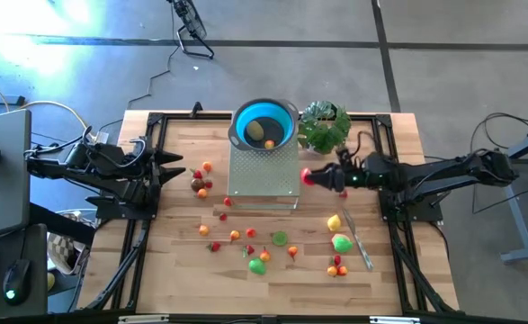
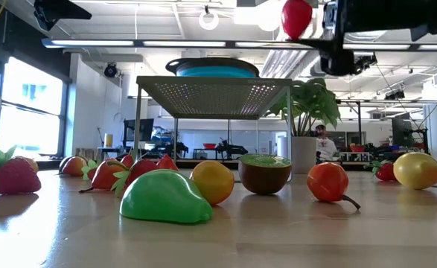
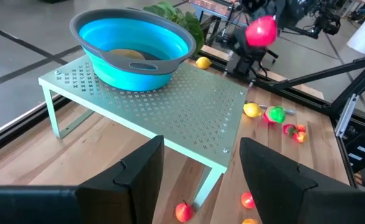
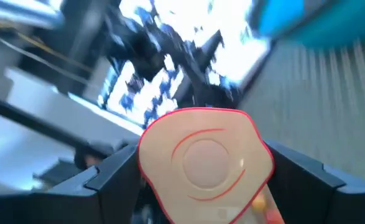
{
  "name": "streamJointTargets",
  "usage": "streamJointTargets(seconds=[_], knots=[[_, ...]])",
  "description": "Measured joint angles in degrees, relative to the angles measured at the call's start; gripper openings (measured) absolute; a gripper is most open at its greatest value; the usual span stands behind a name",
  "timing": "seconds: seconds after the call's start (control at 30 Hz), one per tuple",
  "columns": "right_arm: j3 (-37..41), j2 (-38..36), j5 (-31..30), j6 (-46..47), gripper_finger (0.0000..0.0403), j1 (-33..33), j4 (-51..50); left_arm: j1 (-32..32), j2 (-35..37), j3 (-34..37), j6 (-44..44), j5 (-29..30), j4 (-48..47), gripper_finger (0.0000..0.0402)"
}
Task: Pick & Place Fruit
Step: Put the red apple in the blue bowl on the shelf
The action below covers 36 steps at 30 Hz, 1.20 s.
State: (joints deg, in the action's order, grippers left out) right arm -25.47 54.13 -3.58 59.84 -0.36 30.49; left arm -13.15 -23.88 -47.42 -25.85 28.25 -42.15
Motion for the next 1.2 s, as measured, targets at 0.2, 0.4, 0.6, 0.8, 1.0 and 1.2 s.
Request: streamJointTargets(seconds=[0.2, 0.4, 0.6, 0.8, 1.0, 1.2], knots=[[-2.3, 0.0, -9.0, -8.5, 0.029, 0.0, 6.7, 0.0, 0.0, 0.0, 0.0, 0.0, 0.0, 0.0205], [-9.7, 1.8, -14.3, -20.5, 0.0291, 0.0, 6.6, 0.0, 0.0, 0.0, 0.0, 0.0, 0.0, 0.0205], [-18.8, 6.9, -16.2, -31.7, 0.029, 0.0, 6.2, 0.0, 0.0, 0.0, 0.0, 0.0, 0.0, 0.0205], [-28.1, 13.5, -15.9, -36.1, 0.0291, -1.4, 0.5, 0.0, 0.0, 0.0, 0.0, 0.0, 0.0, 0.0205], [-37.8, 21.1, -13.5, -36.1, 0.0292, -5.1, -11.7, 0.0, 0.0, 0.0, 0.0, 0.0, 0.0, 0.0205], [-43.7, 27.9, -9.3, -36.1, 0.029, -9.3, -18.4, 0.0, 0.0, 0.0, 0.0, 0.0, 0.0, 0.0205]])
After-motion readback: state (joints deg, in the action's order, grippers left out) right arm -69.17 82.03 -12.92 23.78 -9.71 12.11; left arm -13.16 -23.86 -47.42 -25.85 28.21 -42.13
